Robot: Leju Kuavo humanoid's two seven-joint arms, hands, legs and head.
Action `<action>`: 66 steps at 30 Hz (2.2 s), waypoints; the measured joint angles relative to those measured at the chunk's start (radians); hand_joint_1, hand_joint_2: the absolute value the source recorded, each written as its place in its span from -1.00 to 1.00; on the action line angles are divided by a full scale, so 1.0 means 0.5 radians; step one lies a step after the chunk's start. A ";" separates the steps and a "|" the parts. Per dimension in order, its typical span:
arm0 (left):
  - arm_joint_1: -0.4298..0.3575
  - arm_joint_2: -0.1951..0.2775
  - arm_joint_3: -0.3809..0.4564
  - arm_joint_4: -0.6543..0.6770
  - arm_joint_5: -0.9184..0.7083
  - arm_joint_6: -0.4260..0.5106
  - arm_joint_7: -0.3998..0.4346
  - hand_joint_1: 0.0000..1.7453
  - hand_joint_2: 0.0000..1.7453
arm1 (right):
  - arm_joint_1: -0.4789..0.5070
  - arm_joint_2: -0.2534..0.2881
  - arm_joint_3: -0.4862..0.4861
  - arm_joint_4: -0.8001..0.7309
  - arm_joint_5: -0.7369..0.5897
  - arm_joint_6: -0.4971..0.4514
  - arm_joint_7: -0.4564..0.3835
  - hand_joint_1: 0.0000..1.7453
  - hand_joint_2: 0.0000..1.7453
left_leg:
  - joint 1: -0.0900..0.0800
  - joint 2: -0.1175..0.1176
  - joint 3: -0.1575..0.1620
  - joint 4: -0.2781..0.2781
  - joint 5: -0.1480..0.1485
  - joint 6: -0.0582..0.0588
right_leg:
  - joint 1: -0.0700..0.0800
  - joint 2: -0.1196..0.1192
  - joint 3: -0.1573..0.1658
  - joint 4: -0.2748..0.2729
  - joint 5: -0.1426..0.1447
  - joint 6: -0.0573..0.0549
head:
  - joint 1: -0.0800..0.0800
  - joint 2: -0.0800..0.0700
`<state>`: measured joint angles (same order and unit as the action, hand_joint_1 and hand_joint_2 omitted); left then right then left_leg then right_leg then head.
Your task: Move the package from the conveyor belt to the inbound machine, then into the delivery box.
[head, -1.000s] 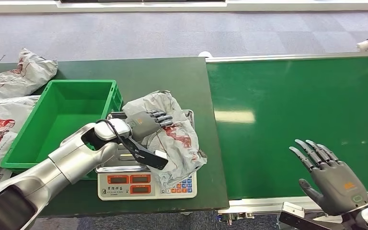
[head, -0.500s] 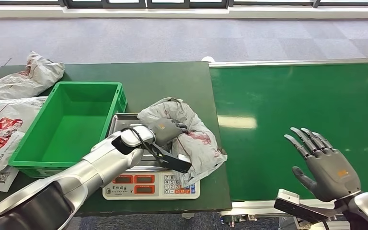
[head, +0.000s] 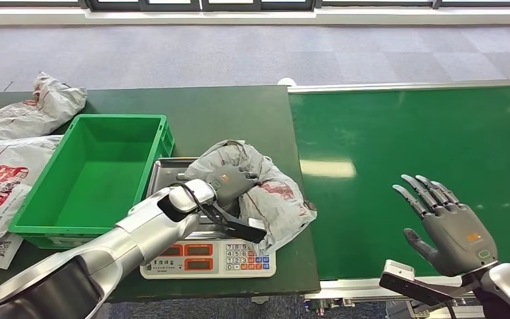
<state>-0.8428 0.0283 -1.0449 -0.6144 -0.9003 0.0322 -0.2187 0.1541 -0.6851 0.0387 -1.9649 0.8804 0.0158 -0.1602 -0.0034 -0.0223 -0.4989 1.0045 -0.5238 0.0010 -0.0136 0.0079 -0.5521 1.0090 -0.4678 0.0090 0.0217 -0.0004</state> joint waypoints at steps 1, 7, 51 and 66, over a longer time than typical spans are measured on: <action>0.010 0.019 0.010 -0.038 -0.035 0.011 0.028 1.00 1.00 | -0.001 0.001 0.001 0.003 0.002 -0.002 0.000 -1.00 1.00 | 0.000 0.001 0.000 0.000 0.000 0.000 | 0.000 0.002 -0.001 0.000 0.000 0.000 | 0.000 0.000; 0.004 0.240 0.174 -0.367 -0.249 -0.010 0.201 1.00 1.00 | 0.007 -0.002 0.002 0.009 -0.011 -0.002 0.032 -1.00 1.00 | 0.003 0.009 -0.006 0.000 0.012 -0.011 | 0.004 0.013 -0.028 0.003 0.015 -0.008 | 0.000 0.000; 1.156 1.787 1.824 -1.437 -0.264 -0.200 0.269 1.00 1.00 | 0.729 0.129 -0.211 -0.290 0.148 -0.256 0.134 -1.00 1.00 | 0.004 0.044 -0.029 -0.014 0.013 -0.026 | 0.004 0.052 -0.074 0.006 0.018 -0.021 | 0.000 0.000; 1.502 1.371 2.143 -1.595 -0.595 -0.143 0.166 -1.00 -1.00 | 0.736 0.198 -0.177 -0.311 0.242 -0.287 0.202 -1.00 1.00 | 0.004 0.035 -0.029 -0.012 0.012 -0.026 | 0.004 0.040 -0.070 0.006 0.018 -0.021 | 0.000 0.000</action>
<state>-0.0919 0.7137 0.0265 -1.4119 -1.1979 -0.0392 -0.1359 0.5219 -0.5860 -0.0497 -2.1206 1.0013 -0.1278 -0.0594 -0.0013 -0.0050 -0.5136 0.9984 -0.5176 -0.0118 -0.0114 0.0277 -0.5873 1.0119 -0.4588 -0.0015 0.0217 -0.0004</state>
